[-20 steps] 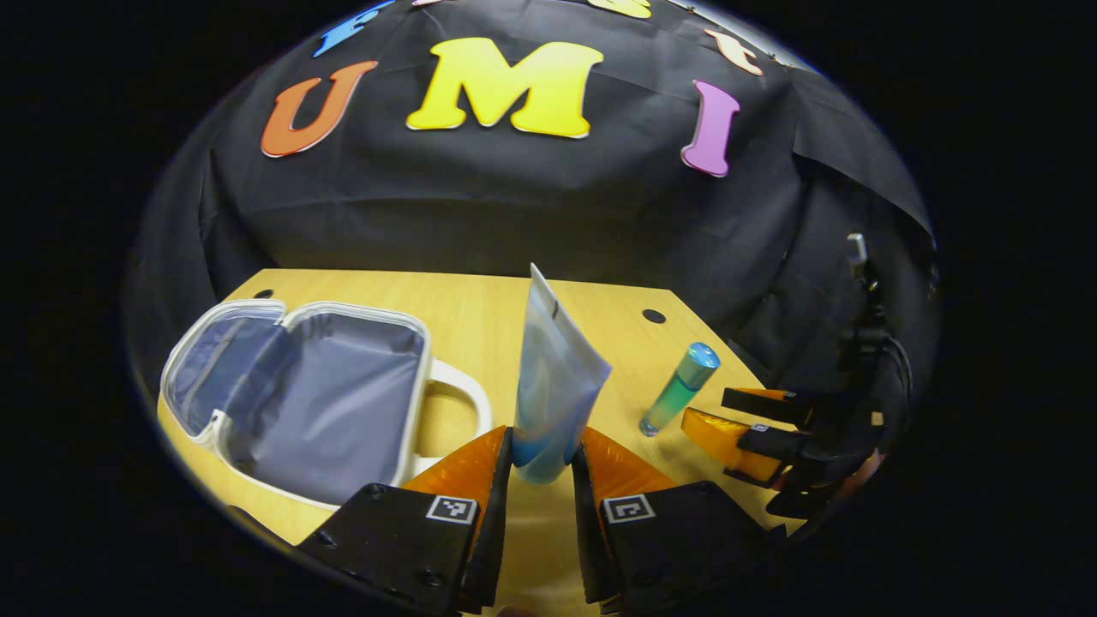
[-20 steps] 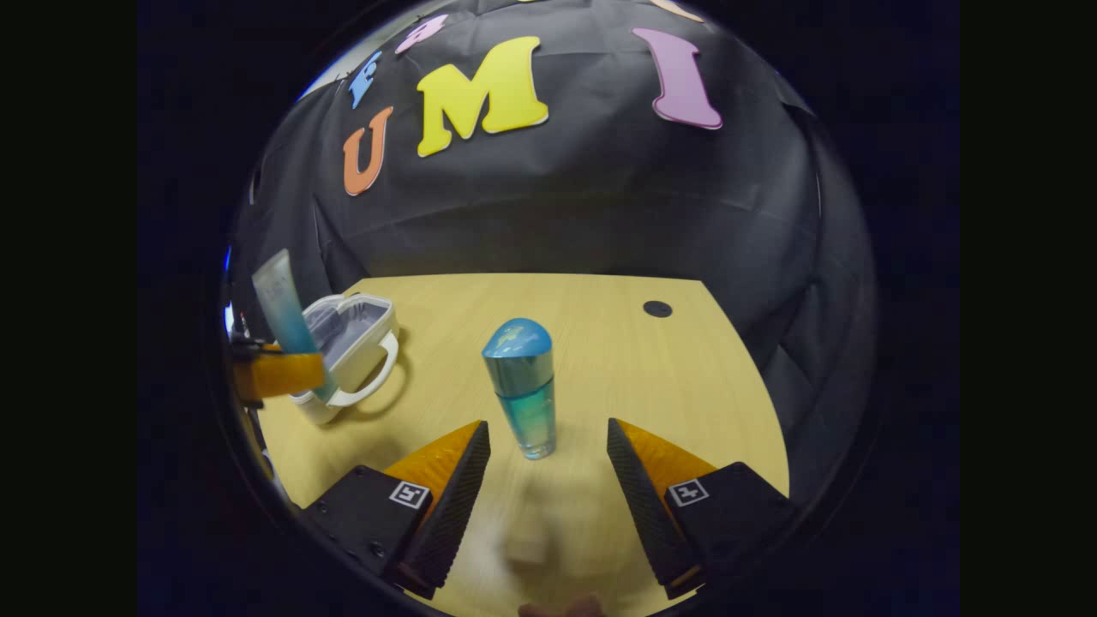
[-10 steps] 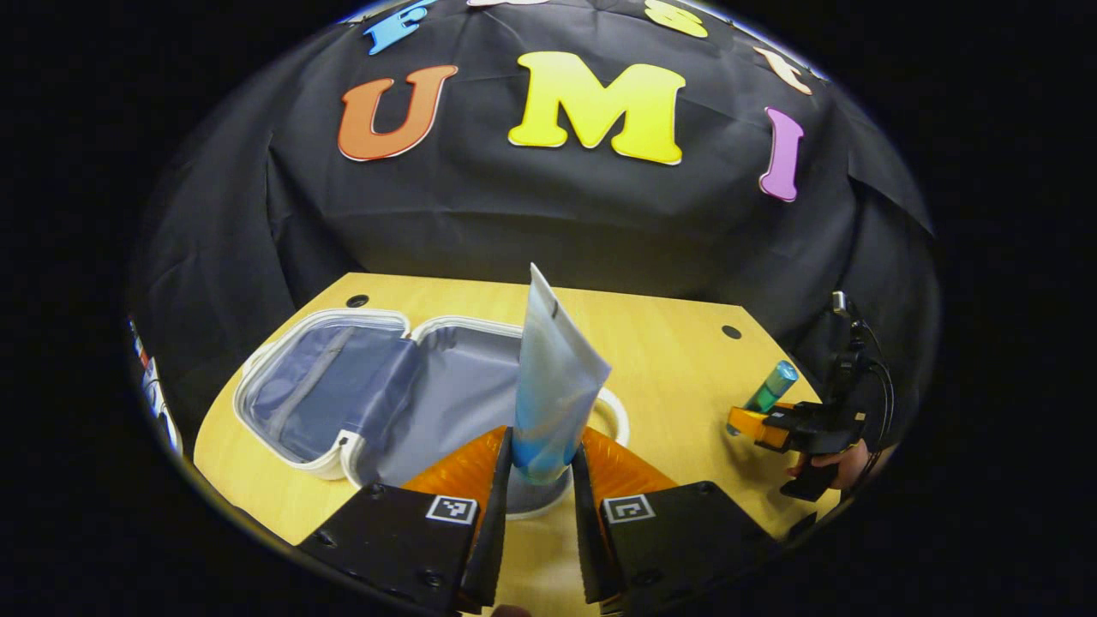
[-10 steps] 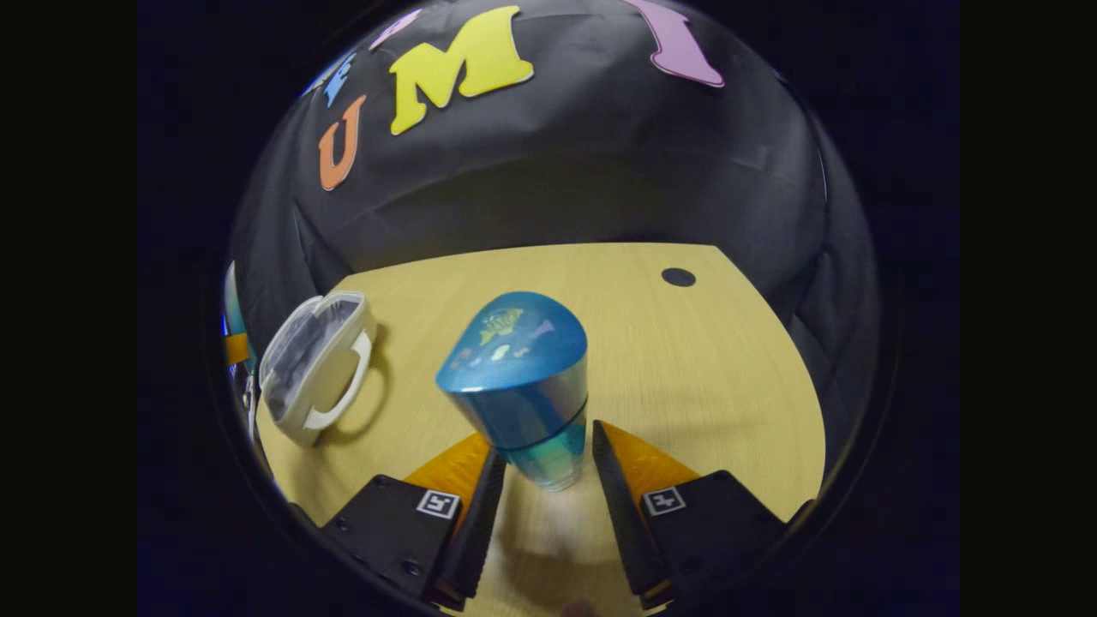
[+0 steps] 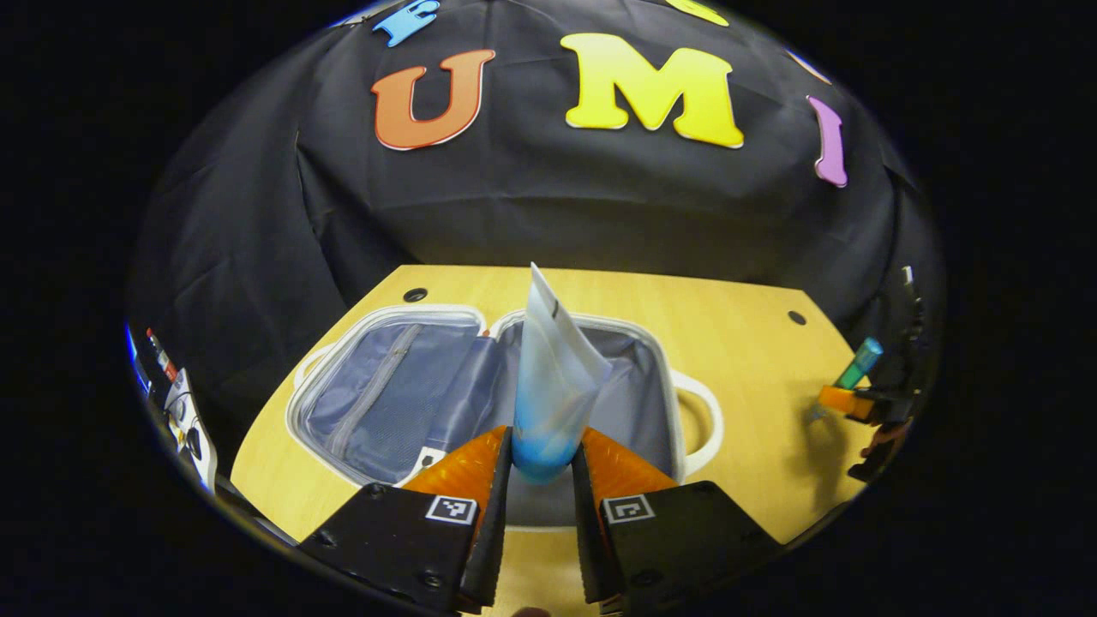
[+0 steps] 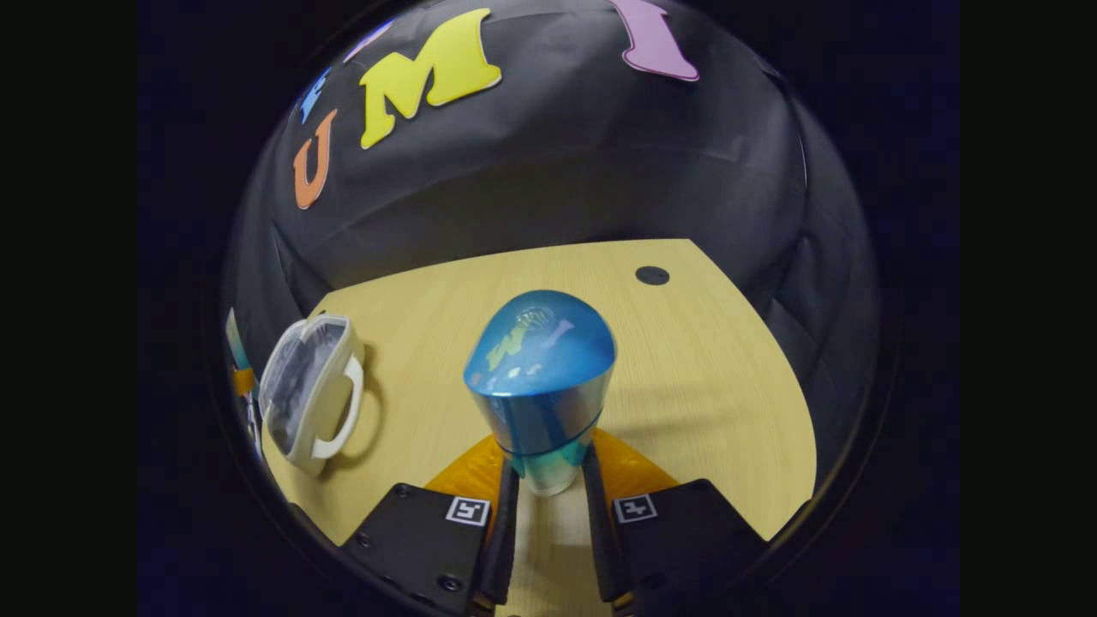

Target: First open the suitcase, pack the skin care products into it, and then close the suitcase.

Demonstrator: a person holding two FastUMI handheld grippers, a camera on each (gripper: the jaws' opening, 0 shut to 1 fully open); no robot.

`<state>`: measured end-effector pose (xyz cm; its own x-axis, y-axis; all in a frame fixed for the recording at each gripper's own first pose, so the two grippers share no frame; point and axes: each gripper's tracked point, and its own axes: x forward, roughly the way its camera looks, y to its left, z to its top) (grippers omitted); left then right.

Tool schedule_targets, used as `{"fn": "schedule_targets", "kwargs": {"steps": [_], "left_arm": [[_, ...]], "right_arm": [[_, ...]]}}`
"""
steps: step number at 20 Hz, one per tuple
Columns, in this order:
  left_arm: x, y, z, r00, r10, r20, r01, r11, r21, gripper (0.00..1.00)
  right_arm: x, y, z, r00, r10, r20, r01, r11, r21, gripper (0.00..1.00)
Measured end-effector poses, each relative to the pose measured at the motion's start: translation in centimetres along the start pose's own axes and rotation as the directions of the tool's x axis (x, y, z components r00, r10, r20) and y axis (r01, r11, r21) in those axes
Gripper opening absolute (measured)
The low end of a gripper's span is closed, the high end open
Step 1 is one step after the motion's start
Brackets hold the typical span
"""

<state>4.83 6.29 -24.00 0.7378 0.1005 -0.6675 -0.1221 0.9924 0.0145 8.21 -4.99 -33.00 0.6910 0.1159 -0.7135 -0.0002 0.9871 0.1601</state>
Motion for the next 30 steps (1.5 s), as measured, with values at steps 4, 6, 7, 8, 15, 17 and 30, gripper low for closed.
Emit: {"fn": "schedule_targets", "kwargs": {"steps": [4,6,7,8,15,17,30], "left_arm": [[3.6,2.6,-2.9,0.981,0.135,-0.140,-0.135,0.991,0.007,0.47],[5.3,3.7,-4.0,0.957,0.208,-0.204,-0.208,0.978,0.021,0.39],[6.0,4.1,-4.6,0.941,0.243,-0.234,-0.237,0.970,0.053,0.38],[6.5,4.7,-5.0,0.923,0.279,-0.266,-0.265,0.960,0.090,0.38],[9.0,4.7,-7.3,0.767,0.489,-0.417,-0.419,0.872,0.251,0.37],[9.3,4.6,-7.1,0.722,0.527,-0.449,-0.440,0.850,0.290,0.37],[10.0,2.9,-6.9,0.794,0.389,-0.467,-0.339,0.921,0.191,0.71]], "right_arm": [[-5.2,0.6,1.1,0.999,0.047,-0.006,-0.047,0.999,0.006,0.34],[-7.5,0.4,1.5,0.998,0.060,-0.004,-0.060,0.998,0.021,0.36],[-8.5,0.2,1.7,0.998,0.064,-0.002,-0.064,0.998,0.028,0.36],[-9.4,-0.1,1.7,0.998,0.069,-0.002,-0.069,0.997,0.036,0.35],[-11.7,-1.6,0.5,0.991,0.126,-0.036,-0.123,0.990,0.073,0.35],[-12.4,-2.1,0.1,0.991,0.129,-0.039,-0.126,0.989,0.073,0.35],[-13.1,-2.1,-0.4,0.988,0.145,-0.045,-0.142,0.988,0.053,0.36]]}}
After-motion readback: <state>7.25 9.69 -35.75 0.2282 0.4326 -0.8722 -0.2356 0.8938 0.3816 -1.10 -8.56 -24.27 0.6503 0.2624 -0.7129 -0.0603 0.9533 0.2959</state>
